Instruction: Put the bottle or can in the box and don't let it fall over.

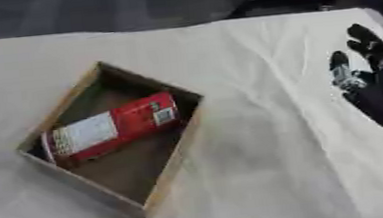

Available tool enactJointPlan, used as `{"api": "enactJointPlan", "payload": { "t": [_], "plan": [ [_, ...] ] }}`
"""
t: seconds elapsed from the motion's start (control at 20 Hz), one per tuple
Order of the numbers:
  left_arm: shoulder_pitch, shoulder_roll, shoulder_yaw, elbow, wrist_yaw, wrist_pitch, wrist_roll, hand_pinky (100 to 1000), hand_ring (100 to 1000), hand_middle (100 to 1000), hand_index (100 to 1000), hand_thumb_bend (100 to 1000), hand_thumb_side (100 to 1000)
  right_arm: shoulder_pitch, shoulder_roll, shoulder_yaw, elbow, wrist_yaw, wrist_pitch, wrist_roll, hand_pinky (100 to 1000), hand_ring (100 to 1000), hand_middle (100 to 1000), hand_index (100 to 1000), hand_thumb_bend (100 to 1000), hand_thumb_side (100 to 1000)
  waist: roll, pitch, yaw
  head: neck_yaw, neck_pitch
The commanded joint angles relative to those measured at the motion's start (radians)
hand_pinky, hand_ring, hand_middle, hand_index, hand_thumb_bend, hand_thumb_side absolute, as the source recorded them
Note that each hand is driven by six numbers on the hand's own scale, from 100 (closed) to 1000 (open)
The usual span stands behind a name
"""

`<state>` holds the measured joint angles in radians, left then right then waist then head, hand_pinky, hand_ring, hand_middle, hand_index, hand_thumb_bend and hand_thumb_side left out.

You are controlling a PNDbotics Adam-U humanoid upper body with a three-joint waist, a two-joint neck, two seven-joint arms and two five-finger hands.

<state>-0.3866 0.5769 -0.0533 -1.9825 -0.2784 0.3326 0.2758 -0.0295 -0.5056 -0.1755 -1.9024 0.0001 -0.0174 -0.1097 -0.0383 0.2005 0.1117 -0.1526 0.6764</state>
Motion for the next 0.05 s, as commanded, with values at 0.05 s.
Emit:
{"api": "enactJointPlan", "payload": {
  "t": [0.05],
  "plan": [
    [0.034,-0.004,0.049,-0.016,0.046,-0.001,0.070,498,842,969,761,120,659,-0.002,-0.035,-0.014,-0.024,-0.008,0.000,-0.007,578,1000,983,1000,100,597,0.014,-0.037,0.002,-0.006,0.012]
  ]
}}
